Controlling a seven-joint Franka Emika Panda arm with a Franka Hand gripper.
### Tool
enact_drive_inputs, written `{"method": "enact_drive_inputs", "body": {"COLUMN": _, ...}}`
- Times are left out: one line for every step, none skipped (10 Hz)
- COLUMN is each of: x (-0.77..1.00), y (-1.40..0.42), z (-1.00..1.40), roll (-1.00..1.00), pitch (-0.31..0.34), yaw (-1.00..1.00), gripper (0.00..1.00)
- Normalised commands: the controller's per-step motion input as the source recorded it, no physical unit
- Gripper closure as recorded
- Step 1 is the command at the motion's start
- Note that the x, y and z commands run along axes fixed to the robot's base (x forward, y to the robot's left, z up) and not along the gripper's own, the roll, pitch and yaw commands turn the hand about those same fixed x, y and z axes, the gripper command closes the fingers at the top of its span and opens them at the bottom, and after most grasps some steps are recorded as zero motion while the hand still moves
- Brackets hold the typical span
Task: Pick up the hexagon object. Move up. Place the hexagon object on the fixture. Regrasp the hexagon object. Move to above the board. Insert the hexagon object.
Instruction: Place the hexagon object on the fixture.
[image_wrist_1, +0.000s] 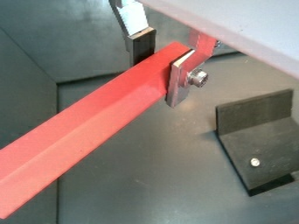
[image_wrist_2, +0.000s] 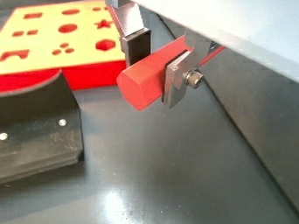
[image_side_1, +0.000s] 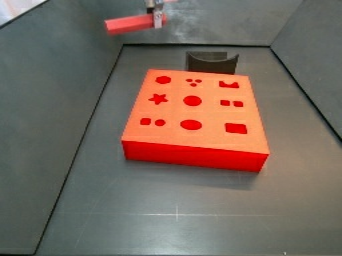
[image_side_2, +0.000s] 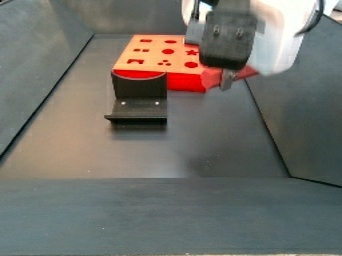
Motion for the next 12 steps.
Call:
{"method": "enact_drive_inputs", "body": {"x": -0.03, "y": -0.01, "z": 1.0, "roll": 0.11, "pitch": 0.092, "yaw": 0.02, "gripper": 1.0}}
{"method": "enact_drive_inputs", "body": {"x": -0.03, "y": 0.0, "z": 0.85, "roll": 0.1, "pitch": 0.087, "yaw": 0.02, "gripper": 1.0}}
{"method": "enact_drive_inputs", "body": {"x": -0.02, "y": 0.0, "z": 0.72, "roll": 0.08, "pitch": 0.085, "yaw": 0.01, "gripper": 1.0}}
{"method": "enact_drive_inputs", "body": {"x": -0.01, "y": 0.01, "z": 0.53, "roll": 0.07, "pitch": 0.087, "yaw": 0.01, "gripper": 1.0}}
{"method": "enact_drive_inputs", "body": {"x": -0.01, "y": 0.0, "z": 0.44, "roll": 0.07, "pitch": 0.094, "yaw": 0.01, "gripper": 1.0}}
{"method": "enact_drive_inputs", "body": {"x": 0.0, "y": 0.01, "z": 0.25, "roll": 0.07, "pitch": 0.101, "yaw": 0.01, "gripper": 1.0}}
{"method": "enact_drive_inputs", "body": {"x": 1.0, "y": -0.74, "z": -0.09, "roll": 0.01, "pitch": 0.002, "yaw": 1.0, "gripper": 1.0}}
{"method": "enact_drive_inputs", "body": {"x": 1.0, "y": -0.73, "z": -0.15, "roll": 0.02, "pitch": 0.006, "yaw": 1.0, "gripper": 1.0}}
{"method": "enact_drive_inputs", "body": {"x": 1.0, "y": -0.67, "z": -0.15, "roll": 0.02, "pitch": 0.005, "yaw": 1.0, "gripper": 1.0}}
{"method": "enact_drive_inputs", "body": {"x": 1.0, "y": -0.56, "z": -0.13, "roll": 0.01, "pitch": 0.007, "yaw": 1.0, "gripper": 1.0}}
{"method": "enact_drive_inputs", "body": {"x": 1.0, "y": -0.52, "z": -0.13, "roll": 0.01, "pitch": 0.011, "yaw": 1.0, "gripper": 1.0}}
{"method": "enact_drive_inputs", "body": {"x": 1.0, "y": -0.45, "z": -0.12, "roll": 0.01, "pitch": 0.017, "yaw": 1.0, "gripper": 1.0}}
